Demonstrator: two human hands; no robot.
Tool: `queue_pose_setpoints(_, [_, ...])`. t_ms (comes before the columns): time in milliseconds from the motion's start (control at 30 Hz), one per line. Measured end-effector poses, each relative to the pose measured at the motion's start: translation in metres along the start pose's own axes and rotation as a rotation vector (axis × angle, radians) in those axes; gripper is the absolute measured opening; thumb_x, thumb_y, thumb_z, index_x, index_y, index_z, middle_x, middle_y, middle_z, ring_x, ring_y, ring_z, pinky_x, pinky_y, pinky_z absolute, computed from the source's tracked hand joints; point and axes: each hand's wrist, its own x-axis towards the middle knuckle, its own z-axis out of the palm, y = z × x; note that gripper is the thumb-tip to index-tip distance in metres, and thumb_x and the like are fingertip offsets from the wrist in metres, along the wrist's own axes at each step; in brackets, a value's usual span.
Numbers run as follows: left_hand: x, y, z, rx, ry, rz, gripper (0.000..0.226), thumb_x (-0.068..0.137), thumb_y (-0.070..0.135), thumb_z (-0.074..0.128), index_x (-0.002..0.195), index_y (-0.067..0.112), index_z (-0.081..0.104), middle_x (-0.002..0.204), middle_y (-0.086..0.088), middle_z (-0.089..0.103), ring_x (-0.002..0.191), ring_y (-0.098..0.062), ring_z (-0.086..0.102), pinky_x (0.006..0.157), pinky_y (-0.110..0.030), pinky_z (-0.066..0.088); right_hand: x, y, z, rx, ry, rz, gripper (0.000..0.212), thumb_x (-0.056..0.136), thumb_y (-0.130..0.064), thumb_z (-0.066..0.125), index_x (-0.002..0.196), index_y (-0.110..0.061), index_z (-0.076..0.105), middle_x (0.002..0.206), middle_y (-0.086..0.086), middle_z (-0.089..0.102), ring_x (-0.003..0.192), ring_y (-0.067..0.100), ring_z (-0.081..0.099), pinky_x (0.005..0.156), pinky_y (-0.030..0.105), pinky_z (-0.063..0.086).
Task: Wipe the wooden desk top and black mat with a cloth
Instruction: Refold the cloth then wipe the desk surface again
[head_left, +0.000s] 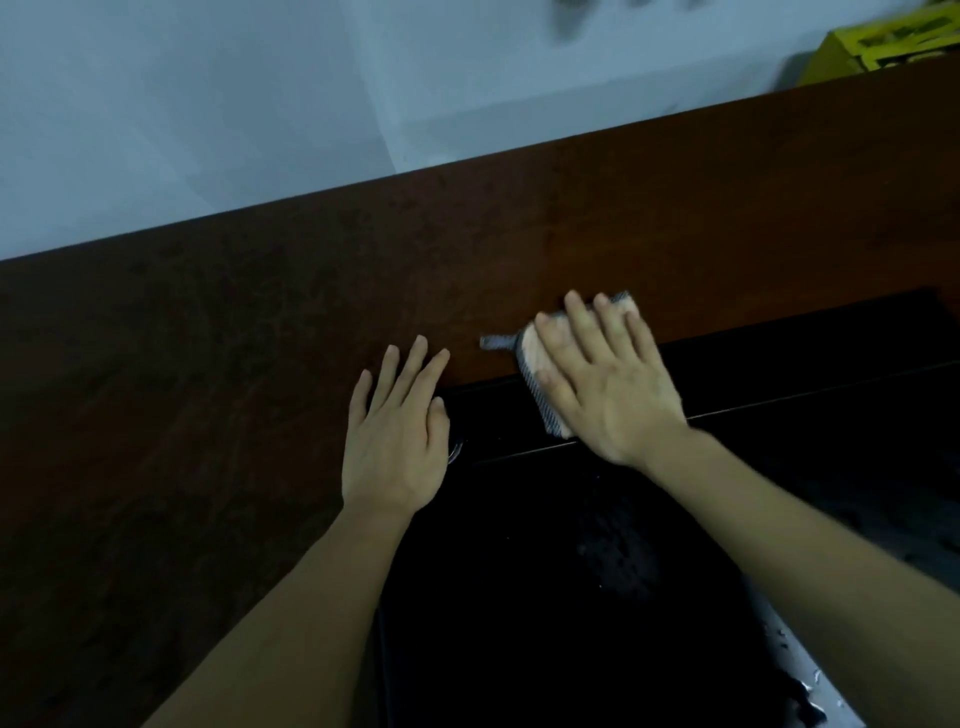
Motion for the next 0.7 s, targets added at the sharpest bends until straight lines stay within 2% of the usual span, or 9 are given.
queue_pose_setpoints(167, [0.0, 0.001, -0.001, 0.019, -0.006, 0.0, 0.054, 0.104, 0.039, 0.024, 0.158, 0.035, 0.022, 0.167, 0.016, 0.005, 0.154, -0.008, -0.005, 0.126, -0.04, 0.0, -0.03, 0.006, 0.005, 0.017, -0.02, -0.094, 0.065, 0.1, -0.059, -0.004, 0.161, -0.035, -0.01, 0.17, 0.002, -0.012, 0.156, 0.026, -0.015, 0.126, 0.046, -0.007])
queue_pose_setpoints(333, [0.0, 0.001, -0.002, 0.04, -0.025, 0.011, 0.061, 0.1, 0.04, 0.032, 0.158, 0.035, 0.017, 0.167, 0.014, 0.002, 0.155, -0.011, -0.007, 0.126, -0.043, 0.0, 0.012, 0.031, -0.003, 0.052, -0.009, 0.159, 0.061, 0.103, -0.059, 0.002, 0.159, -0.039, -0.013, 0.169, 0.001, -0.017, 0.155, 0.025, -0.018, 0.125, 0.046, -0.009])
queue_pose_setpoints(433, [0.0, 0.0, -0.003, 0.075, -0.051, 0.021, 0.064, 0.099, 0.046, 0.033, 0.159, 0.034, 0.013, 0.168, 0.012, -0.001, 0.154, -0.013, -0.01, 0.126, -0.043, -0.002, 0.009, 0.014, -0.001, 0.071, -0.006, 0.232, 0.061, 0.104, -0.056, 0.002, 0.16, -0.036, -0.012, 0.17, 0.004, -0.015, 0.155, 0.029, -0.016, 0.125, 0.048, -0.009])
queue_pose_setpoints(500, [0.0, 0.0, -0.003, 0.1, -0.058, 0.028, 0.066, 0.099, 0.05, 0.032, 0.159, 0.034, 0.011, 0.168, 0.01, -0.002, 0.154, -0.014, -0.01, 0.126, -0.043, -0.003, -0.013, -0.009, 0.007, 0.017, 0.012, 0.183, 0.062, 0.103, -0.054, 0.0, 0.161, -0.033, -0.011, 0.17, 0.007, -0.012, 0.156, 0.031, -0.012, 0.125, 0.049, -0.006])
queue_pose_setpoints(600, [-0.001, -0.001, -0.001, 0.11, -0.048, 0.039, 0.066, 0.099, 0.051, 0.029, 0.16, 0.032, 0.01, 0.168, 0.009, -0.002, 0.155, -0.016, -0.01, 0.126, -0.045, -0.001, -0.06, -0.031, 0.02, -0.009, 0.018, -0.005, 0.063, 0.105, -0.056, 0.002, 0.162, -0.03, -0.006, 0.17, 0.006, -0.007, 0.156, 0.03, -0.008, 0.125, 0.047, -0.003])
queue_pose_setpoints(700, [-0.002, 0.0, -0.001, 0.102, -0.039, 0.043, 0.062, 0.102, 0.044, 0.025, 0.16, 0.032, 0.009, 0.168, 0.008, -0.004, 0.155, -0.016, -0.01, 0.126, -0.046, 0.0, -0.075, -0.01, 0.019, 0.011, -0.003, -0.039, 0.063, 0.101, -0.062, -0.007, 0.159, -0.037, -0.014, 0.168, -0.002, -0.017, 0.155, 0.023, -0.017, 0.124, 0.042, -0.008])
